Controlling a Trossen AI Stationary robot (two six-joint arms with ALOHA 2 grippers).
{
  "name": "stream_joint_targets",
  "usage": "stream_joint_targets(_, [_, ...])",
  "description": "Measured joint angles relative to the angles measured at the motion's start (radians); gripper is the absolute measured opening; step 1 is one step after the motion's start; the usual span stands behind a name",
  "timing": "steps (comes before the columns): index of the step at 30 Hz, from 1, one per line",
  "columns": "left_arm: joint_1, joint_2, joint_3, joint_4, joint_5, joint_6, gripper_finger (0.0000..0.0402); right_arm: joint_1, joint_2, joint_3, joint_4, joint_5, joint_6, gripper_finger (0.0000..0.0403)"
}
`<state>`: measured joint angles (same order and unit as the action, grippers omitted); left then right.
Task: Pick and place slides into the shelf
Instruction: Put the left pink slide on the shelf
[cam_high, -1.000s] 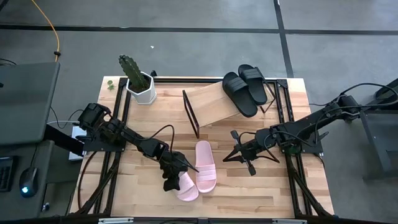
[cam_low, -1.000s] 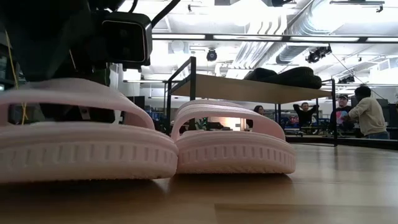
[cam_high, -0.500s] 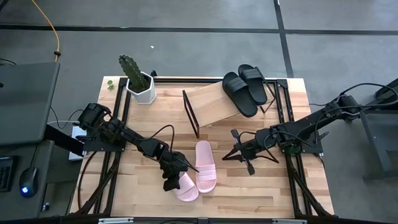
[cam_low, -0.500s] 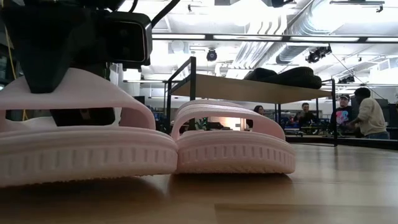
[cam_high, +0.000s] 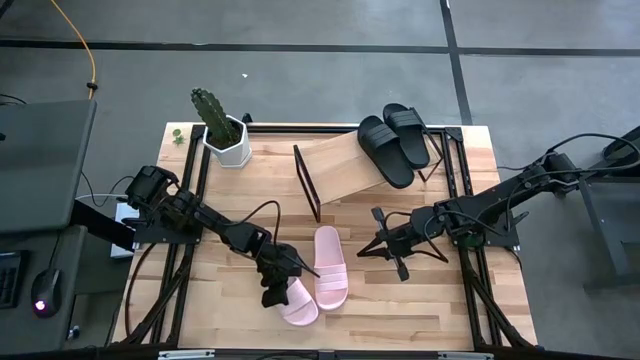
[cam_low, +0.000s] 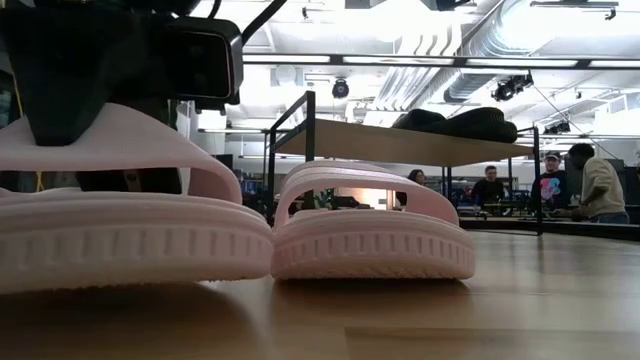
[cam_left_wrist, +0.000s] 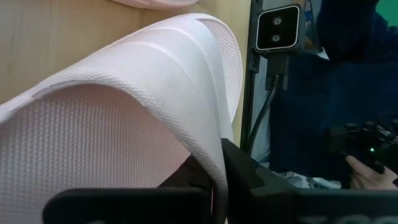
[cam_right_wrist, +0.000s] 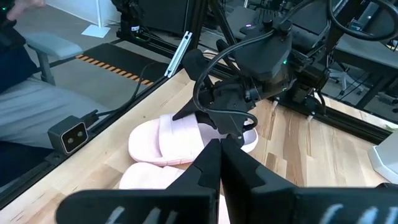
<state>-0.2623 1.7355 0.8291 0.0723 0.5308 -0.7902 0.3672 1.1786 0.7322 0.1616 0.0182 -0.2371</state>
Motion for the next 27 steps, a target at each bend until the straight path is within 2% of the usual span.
stream_joint_targets(6, [0.000,0.000,0.007,-0.001,0.021,-0.001,0.0010,0.000,0.000,0.000,0.000,0.000,-0.007,0.0000])
stream_joint_targets(16, [0.000,0.000,0.092,-0.038,0.045,0.023,0.0004,0.000,0.000,0.000,-0.002,0.033,-0.026,0.0000])
stream_joint_targets(27, [0.000,0.000,0.251,-0.228,0.033,0.135,0.0002,0.000,0.000,0.000,-0.010,0.040,-0.036,0.0000])
